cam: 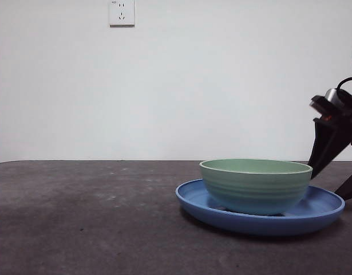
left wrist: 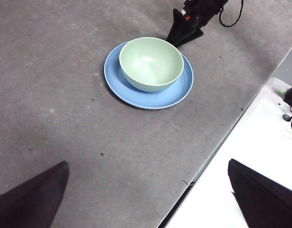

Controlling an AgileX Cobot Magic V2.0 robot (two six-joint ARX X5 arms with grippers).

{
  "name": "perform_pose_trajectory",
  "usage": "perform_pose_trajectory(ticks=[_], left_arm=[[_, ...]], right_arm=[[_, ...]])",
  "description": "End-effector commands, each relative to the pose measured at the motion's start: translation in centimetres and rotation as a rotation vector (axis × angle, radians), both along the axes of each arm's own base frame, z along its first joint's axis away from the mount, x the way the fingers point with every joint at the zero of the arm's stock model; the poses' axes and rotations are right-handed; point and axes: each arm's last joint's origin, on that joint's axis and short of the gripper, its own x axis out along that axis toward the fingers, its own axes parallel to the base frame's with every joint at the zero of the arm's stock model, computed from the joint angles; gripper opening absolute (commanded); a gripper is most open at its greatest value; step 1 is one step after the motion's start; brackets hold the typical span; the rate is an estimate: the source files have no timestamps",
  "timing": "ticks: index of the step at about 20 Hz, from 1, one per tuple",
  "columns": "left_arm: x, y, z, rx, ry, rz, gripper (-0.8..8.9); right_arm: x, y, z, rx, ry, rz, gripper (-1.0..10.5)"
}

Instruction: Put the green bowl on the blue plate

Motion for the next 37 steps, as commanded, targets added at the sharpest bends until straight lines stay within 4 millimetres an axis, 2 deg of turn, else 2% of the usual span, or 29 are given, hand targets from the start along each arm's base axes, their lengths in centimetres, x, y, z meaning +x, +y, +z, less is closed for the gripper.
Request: perform_pose_trajectory(ticks=[1,4,9,13,16,18,21,25,28,31,35,37], left_arm=[[0.0,-0.1,0.3,-0.016,-0.002,-0.002,5.98],[0.0,-0.1,0.3,-0.017,0.0,-0.001,5.98],[0.0,-0.1,0.3,-0.019,0.003,0.002,5.98],[0.0,-0.1,0.3,-0.019,0.003,0.003,5.98],[0.0,-0.1,0.3,-0.019,0.004,0.003,5.98],[0.0,-0.1,0.3,-0.019,0.004,0.003,5.98],[0.0,-0.1,0.3,-0.019,0.005,-0.002,5.98],[-0.1,-0.3,0.3,-0.019,0.004,-0.02,5.98],[-0.1,-0.3,0.3,-0.019,0.005,-0.024,5.98],[-0.1,-0.3,0.3,-0.019,0.004,-0.024,5.98],[-0.1,-0.3,0.2,-0.015,0.01,-0.024,5.98],[-0.1,-0.3,0.2,-0.015,0.01,-0.024,5.98]], right_arm=[[0.5,0.1,-0.6,-0.003,0.016,0.0,1.9],[0.6,0.1,-1.2,-0.001,0.043,-0.003,1.9],[0.7,0.2,-1.6,0.004,0.066,-0.014,0.1],[0.8,0.2,-1.5,0.007,0.063,-0.023,0.1],[1.7,0.8,-0.3,0.012,0.051,-0.031,0.1],[2.6,1.8,1.1,-0.03,0.038,-0.026,0.1],[3.7,4.7,3.6,-0.064,-0.011,0.016,0.1],[3.9,8.5,5.2,-0.05,-0.059,0.057,0.1],[3.5,10.9,4.8,-0.081,-0.063,0.088,0.1],[3.5,12.6,3.0,-0.086,-0.021,0.12,0.1],[4.3,13.5,0.5,-0.098,0.012,0.123,0.1],[4.4,13.5,0.1,-0.103,0.023,0.125,0.1]])
